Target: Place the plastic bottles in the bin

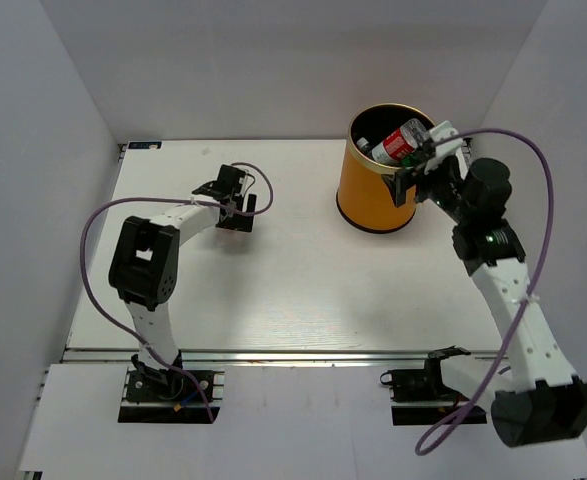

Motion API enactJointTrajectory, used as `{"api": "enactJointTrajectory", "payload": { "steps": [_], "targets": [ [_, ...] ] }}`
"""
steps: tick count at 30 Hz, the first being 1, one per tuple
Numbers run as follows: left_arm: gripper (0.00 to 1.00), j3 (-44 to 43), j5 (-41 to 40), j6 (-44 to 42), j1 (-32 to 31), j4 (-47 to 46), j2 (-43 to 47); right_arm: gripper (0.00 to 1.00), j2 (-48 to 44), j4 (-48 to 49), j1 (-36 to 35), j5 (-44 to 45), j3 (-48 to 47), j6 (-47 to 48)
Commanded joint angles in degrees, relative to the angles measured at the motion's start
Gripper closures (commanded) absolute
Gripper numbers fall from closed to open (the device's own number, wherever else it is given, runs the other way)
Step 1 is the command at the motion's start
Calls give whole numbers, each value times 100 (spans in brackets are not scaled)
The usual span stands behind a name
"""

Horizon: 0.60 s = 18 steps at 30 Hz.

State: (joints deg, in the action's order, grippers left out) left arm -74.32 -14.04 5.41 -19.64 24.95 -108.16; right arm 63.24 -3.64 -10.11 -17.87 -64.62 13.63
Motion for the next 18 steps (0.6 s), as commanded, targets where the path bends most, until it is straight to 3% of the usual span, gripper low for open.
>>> {"api": "enactJointTrajectory", "payload": {
  "steps": [1, 4, 5, 9, 11, 12, 14, 15, 16, 17, 18],
  "targets": [
    [3, -223, -1, 136, 30, 264, -39, 10, -758, 4, 44, -340, 379, -97],
    [18, -135, 51, 189, 30, 318, -100, 10, -1199, -154, 61, -384, 739, -53],
    [37, -135, 155, 189, 30, 318, -100, 10, -1461, -207, 53, -436, 862, -36],
    [90, -257, 297, 241, -48, 441, 223, 11, -1885, -392, 62, -428, 1170, -10],
    [100, -459, 637, 293, -119, 615, 400, 13, -2078, -558, 70, -419, 1223, 17],
    [100, -730, 822, 294, -119, 669, 488, 14, -2123, -611, 62, -402, 1241, 35],
    [100, -1125, 1304, 356, -286, 669, 855, 33, -2281, -822, 79, -253, 1294, 17],
    [100, -1285, 1508, 416, -347, 608, 971, 49, -2360, -875, 79, -165, 1311, -26],
    [100, -1452, 1719, 417, -469, 608, 1059, 89, -2413, -954, 71, 71, 1355, -62],
    [100, -1819, 2121, 469, -532, 512, 1138, 100, -2439, -1033, 70, 169, 1408, -106],
    [100, -2005, 2360, 470, -593, 354, 1191, 100, -2579, -1068, 79, 257, 1434, -141]
  ]
}}
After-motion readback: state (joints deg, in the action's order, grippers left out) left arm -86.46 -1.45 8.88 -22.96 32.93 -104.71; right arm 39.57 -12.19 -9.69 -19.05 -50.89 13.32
